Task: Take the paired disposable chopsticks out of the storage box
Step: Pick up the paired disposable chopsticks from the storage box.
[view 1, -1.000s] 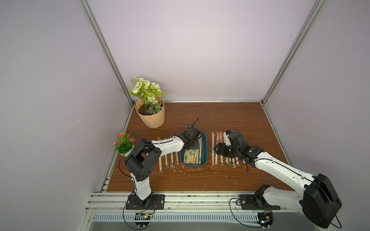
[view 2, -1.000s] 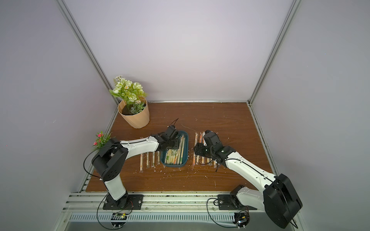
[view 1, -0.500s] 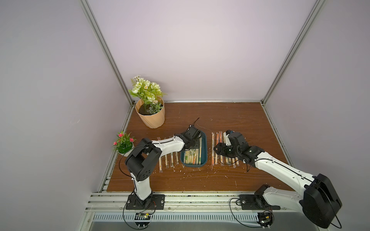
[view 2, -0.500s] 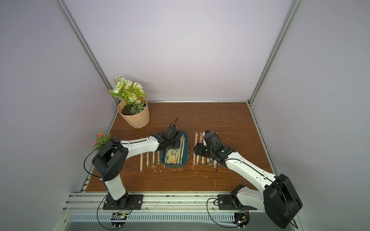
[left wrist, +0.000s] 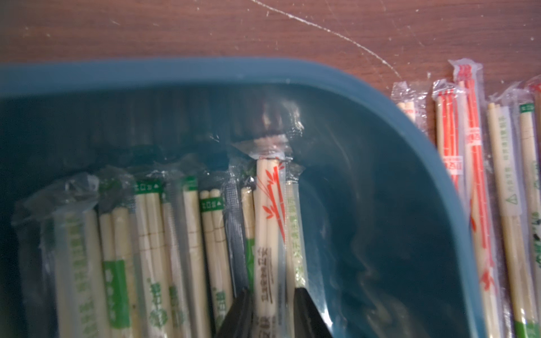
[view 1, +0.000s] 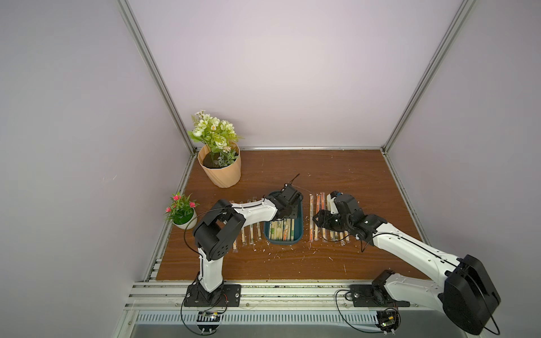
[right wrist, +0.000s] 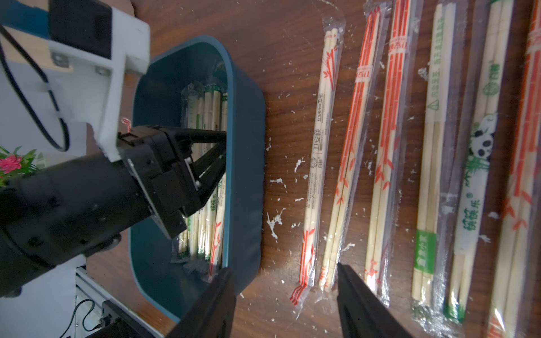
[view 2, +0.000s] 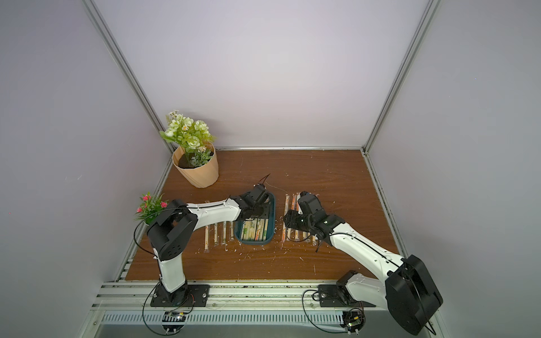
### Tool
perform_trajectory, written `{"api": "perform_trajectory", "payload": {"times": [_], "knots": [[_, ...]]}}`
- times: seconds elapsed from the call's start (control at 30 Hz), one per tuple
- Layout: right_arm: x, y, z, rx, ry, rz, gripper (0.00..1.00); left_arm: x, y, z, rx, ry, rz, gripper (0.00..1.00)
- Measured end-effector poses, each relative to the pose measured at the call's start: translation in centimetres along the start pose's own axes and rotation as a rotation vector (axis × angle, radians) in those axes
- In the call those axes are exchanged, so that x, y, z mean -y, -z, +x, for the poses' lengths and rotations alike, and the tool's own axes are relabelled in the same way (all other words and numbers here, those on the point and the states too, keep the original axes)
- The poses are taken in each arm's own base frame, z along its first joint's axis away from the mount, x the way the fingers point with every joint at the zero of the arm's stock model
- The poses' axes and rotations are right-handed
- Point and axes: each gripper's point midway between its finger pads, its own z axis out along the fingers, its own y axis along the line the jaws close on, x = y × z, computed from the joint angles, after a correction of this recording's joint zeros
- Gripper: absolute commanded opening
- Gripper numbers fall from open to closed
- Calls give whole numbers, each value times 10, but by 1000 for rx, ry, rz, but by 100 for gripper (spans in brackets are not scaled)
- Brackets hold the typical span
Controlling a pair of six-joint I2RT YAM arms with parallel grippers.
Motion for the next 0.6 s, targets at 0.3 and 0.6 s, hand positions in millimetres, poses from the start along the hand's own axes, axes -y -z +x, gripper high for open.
{"api": "perform_trajectory", "payload": {"times": [0.3, 0.6], "knots": [[-1, 1, -1, 6, 1, -4, 60, 0, -3, -1, -1, -17, -14, 10], [-1, 2, -1, 7, 1, -2, 60, 0, -1, -2, 1, -21, -17, 1]]}}
